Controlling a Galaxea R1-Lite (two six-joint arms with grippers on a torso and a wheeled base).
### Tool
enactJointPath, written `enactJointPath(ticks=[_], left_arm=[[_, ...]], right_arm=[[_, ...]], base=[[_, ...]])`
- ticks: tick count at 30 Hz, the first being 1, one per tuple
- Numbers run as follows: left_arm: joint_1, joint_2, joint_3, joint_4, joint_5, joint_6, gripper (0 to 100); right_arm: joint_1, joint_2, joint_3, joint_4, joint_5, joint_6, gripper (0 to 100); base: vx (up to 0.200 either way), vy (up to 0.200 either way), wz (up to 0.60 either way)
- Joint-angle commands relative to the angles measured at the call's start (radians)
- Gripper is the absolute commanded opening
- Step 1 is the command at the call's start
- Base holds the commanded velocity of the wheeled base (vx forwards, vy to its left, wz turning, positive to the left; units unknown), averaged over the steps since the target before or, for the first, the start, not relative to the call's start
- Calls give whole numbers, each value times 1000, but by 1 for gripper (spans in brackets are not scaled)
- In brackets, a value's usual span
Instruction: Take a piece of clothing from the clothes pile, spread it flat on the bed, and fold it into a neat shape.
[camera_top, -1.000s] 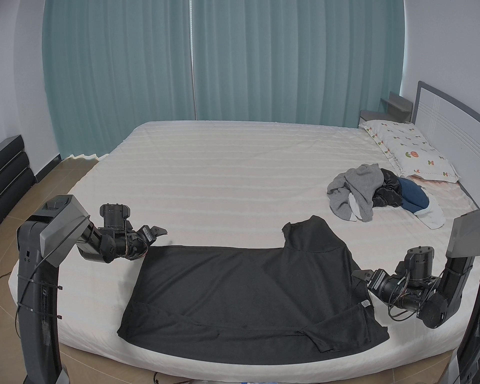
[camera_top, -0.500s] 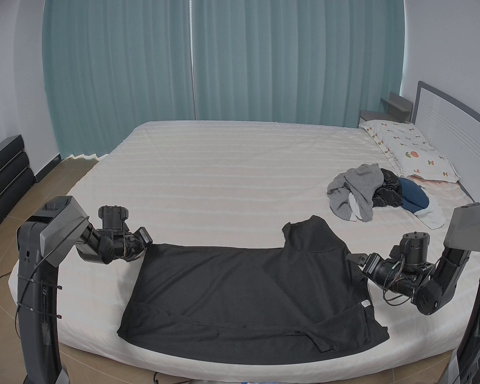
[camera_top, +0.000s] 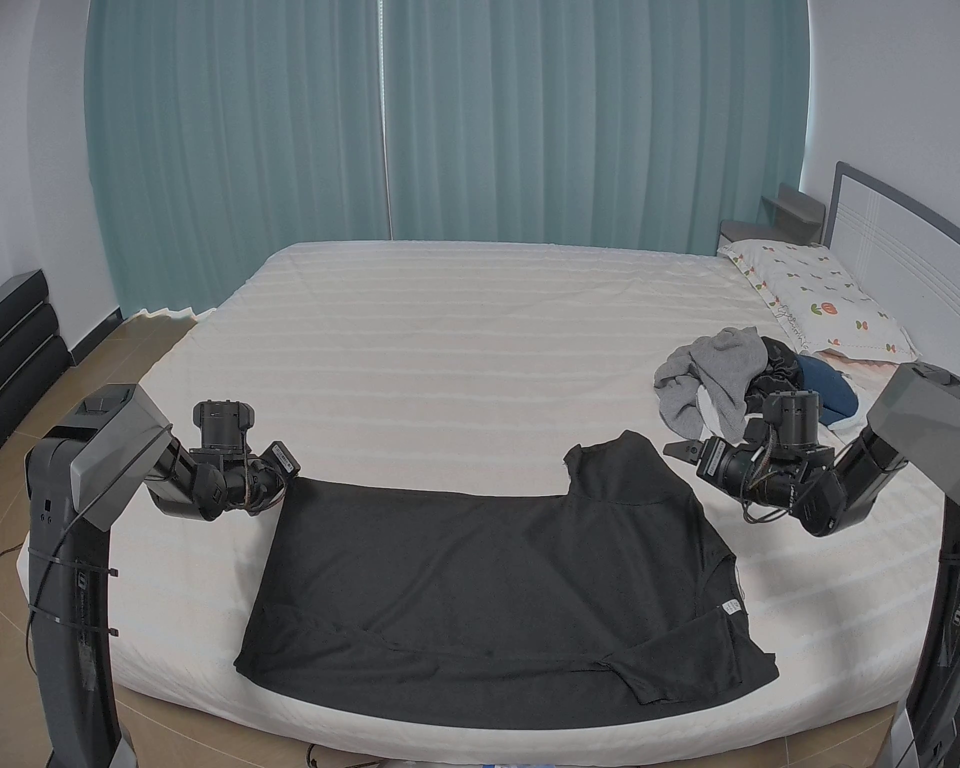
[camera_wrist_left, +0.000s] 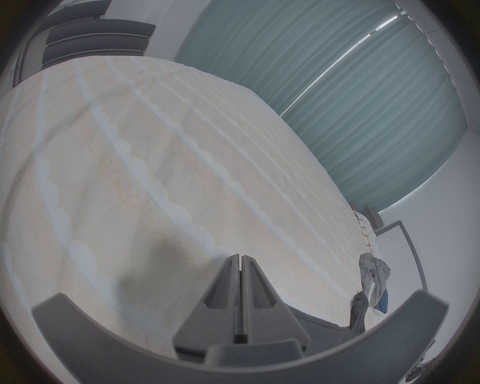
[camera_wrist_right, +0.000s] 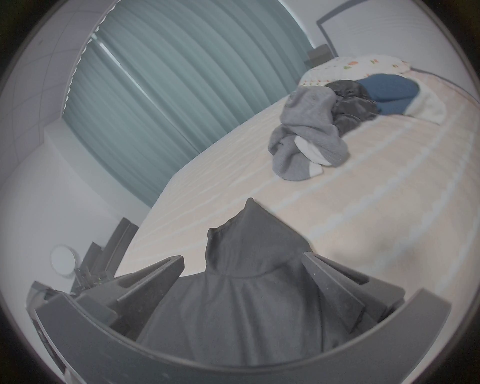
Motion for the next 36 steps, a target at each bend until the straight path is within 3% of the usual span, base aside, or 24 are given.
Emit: enactJointPath(ticks=[1, 18, 19, 36], left_arm=[[1, -34, 32, -2, 6, -13, 0], [4, -28, 37, -3, 6, -14, 0], [4, -28, 37, -3, 6, -14, 0], [17, -51, 37, 1, 9, -14, 0]], right_arm=[[-8, 202, -174, 79, 2, -95, 100], [-29, 356, -418, 93, 7, -101, 100], [-31, 359, -425, 99, 9, -101, 0], [-62, 288, -373, 96, 35, -78, 0]], base=[[0, 0, 0], [0, 0, 0], [0, 0, 0], [0, 0, 0]])
